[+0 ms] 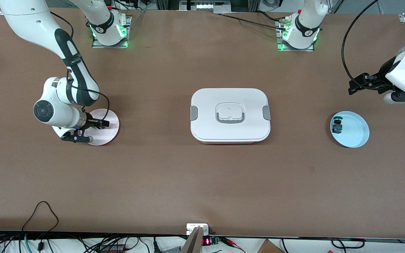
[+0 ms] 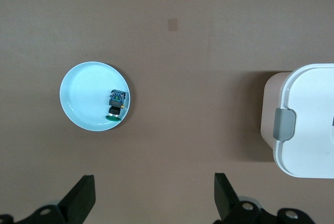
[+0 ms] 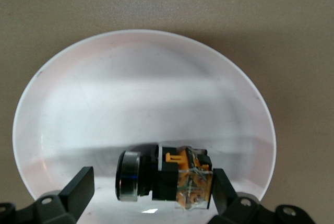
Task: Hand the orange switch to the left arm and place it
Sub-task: 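Lower the right gripper and close it on the orange switch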
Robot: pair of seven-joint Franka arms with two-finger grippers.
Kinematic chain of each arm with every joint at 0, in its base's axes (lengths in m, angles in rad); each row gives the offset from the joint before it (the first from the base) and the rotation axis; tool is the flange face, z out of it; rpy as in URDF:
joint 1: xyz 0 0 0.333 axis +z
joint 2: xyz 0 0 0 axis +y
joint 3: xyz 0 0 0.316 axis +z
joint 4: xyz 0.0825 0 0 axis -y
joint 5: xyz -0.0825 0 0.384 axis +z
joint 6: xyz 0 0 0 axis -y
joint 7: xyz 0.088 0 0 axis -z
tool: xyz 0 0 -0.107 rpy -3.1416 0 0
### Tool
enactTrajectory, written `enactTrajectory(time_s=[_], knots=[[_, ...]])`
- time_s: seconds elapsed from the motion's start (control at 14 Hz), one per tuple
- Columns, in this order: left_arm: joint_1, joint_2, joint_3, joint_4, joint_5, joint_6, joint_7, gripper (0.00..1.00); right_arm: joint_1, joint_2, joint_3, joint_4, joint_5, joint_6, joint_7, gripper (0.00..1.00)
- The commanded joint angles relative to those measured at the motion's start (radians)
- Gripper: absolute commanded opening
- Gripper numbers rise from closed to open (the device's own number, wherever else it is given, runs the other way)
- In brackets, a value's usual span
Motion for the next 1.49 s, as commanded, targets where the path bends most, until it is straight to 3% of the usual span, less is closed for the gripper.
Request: enactTrajectory(time_s=[0.0,0.36,0.43,0.57,0.78,1.0,1.42], knots=[[-0.005,0.001,-0.001,0.019,0.027,-0.021,-0.003,1.0,-0.001,0.001,0.004,-0.011,0.017,0.029,0.0,1.0],[-0.005,0.003,-0.001,0.019,0.026,-0.021,-0.003,1.0,-0.003,0.007,0.002,-0.011,0.017,0.04,-0.003,0.97],[-0.005,0.001,-0.001,0.019,0.027,-0.021,-0.003,1.0,-0.007,0.006,0.004,-0.01,0.017,0.035,-0.006,0.7],[-0.005,0.003,-0.001,0.019,0.027,-0.021,-0.003,1.0,-0.006,0.0,0.002,-0.01,0.017,0.027,-0.001,0.4],[-0.005,0.001,-0.001,0.019,0.026,-0.021,-0.002,1.0,-0.007,-0.007,0.002,-0.01,0.017,0.024,-0.006,0.11],[-0.005,0.001,-0.001,0.019,0.027,-0.021,-0.002,1.0,-0.006,-0.02,0.004,-0.001,0.015,0.003,-0.01,0.02],[-0.005,0.003,-0.001,0.021,0.029,-0.021,0.001,1.0,-0.009,-0.101,0.004,0.148,0.014,-0.242,-0.073,0.01]])
